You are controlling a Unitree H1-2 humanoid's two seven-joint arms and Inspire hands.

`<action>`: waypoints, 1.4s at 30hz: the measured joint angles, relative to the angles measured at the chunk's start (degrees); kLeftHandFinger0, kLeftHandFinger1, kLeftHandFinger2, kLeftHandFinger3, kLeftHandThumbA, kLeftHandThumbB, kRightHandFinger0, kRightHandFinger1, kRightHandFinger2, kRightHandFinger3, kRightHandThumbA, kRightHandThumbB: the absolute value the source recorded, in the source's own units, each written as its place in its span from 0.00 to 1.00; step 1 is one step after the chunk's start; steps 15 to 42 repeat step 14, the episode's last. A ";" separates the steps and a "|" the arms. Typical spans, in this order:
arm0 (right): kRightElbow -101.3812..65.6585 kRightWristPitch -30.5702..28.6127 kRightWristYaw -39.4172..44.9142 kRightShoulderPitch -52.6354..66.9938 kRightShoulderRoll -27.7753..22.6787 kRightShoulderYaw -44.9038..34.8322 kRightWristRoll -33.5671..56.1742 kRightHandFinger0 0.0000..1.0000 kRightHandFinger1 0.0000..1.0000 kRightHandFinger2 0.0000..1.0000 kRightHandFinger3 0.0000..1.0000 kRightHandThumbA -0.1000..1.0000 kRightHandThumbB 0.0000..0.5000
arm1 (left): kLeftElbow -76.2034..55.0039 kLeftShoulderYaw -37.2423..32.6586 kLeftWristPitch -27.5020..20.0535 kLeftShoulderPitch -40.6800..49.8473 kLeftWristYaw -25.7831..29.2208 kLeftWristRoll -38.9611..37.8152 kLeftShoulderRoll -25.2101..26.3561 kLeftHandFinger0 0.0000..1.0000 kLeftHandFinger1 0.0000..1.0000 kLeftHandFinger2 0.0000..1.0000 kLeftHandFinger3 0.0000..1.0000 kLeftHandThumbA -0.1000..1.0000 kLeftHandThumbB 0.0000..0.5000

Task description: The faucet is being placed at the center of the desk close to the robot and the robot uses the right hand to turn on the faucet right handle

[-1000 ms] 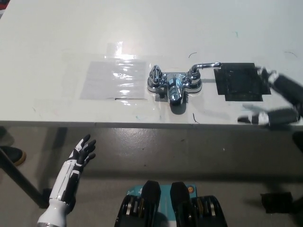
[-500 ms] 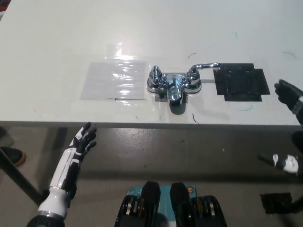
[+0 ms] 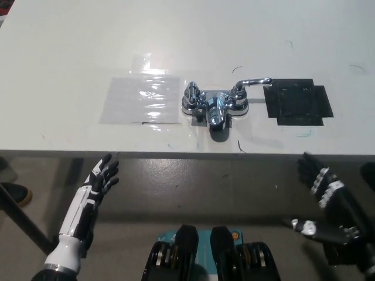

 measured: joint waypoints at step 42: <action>5.44 -3.84 -3.36 4.76 1.04 3.39 1.52 1.00 1.00 1.00 1.00 1.00 0.33 | -0.17 -0.45 0.05 2.26 -0.73 0.00 0.03 1.00 1.00 1.00 1.00 0.95 0.54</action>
